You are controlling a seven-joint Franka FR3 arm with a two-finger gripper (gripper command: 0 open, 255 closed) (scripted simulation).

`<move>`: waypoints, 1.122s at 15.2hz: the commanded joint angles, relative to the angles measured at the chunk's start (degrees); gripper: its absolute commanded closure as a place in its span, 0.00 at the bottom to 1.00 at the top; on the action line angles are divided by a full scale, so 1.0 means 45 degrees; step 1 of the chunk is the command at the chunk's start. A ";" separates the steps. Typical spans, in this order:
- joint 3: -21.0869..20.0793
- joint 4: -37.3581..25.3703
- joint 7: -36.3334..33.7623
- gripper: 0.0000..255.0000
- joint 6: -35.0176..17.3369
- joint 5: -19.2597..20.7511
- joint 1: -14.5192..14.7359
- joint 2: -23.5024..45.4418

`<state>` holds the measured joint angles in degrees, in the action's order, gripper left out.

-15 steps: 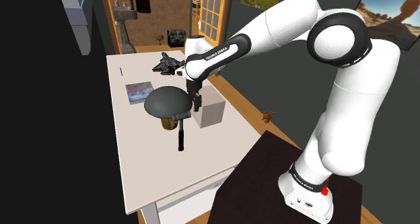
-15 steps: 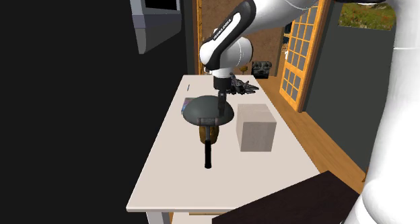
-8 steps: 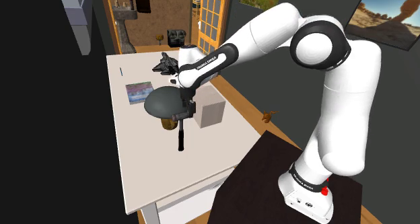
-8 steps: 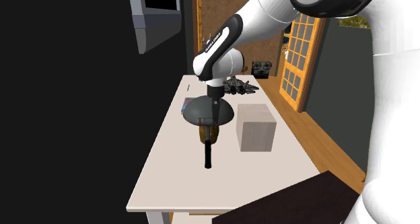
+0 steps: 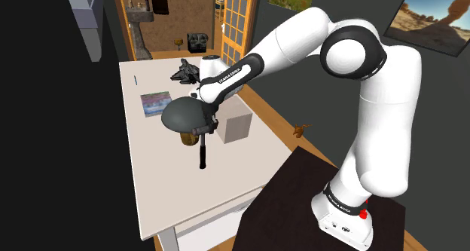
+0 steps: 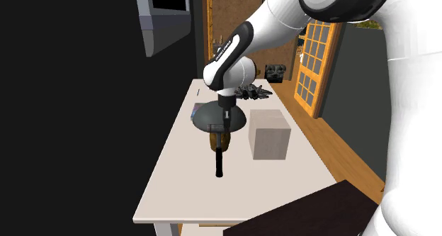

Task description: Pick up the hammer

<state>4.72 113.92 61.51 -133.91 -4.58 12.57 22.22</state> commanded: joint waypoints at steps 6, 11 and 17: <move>-0.0001 0.0009 0.0010 1.00 -0.0007 -0.0004 -0.0004 0.0014; 0.0040 -0.0133 -0.0062 1.00 0.0686 0.0085 0.0022 -0.0541; 0.0078 -0.0394 -0.0143 1.00 0.1546 0.0183 0.0047 -0.1143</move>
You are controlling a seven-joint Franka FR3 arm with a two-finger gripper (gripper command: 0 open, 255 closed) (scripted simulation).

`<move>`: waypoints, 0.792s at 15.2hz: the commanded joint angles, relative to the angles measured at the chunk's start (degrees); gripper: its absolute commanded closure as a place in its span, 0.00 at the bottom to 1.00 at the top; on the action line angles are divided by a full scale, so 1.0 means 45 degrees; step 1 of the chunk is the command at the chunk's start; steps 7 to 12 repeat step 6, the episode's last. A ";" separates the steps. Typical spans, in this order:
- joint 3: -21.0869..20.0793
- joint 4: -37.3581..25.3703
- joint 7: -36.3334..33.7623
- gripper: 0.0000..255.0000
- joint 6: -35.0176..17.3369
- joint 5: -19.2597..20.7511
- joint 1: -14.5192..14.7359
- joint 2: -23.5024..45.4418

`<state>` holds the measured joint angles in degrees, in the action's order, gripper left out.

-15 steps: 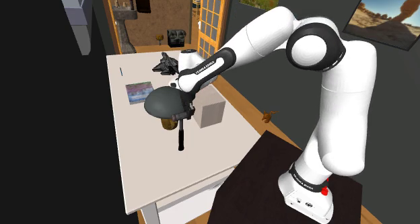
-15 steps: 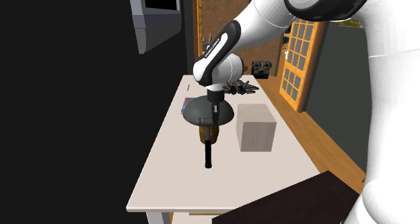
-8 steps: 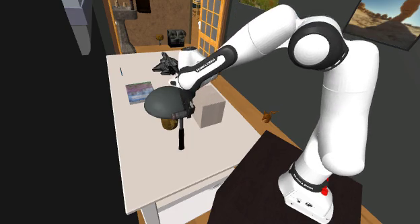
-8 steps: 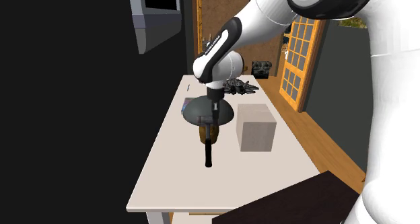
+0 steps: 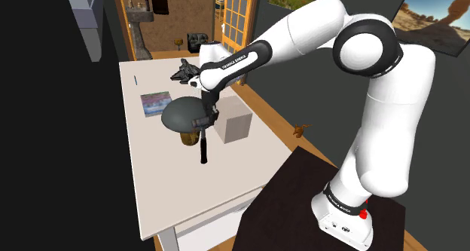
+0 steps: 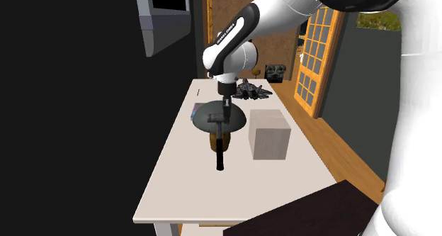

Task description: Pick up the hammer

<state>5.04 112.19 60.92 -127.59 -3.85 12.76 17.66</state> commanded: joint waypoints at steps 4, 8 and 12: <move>0.0027 -0.0240 -0.0061 1.00 0.0728 0.0079 0.0016 -0.0488; 0.0027 -0.0249 -0.0063 1.00 0.0750 0.0081 0.0016 -0.0502; 0.0027 -0.0249 -0.0063 1.00 0.0750 0.0081 0.0016 -0.0502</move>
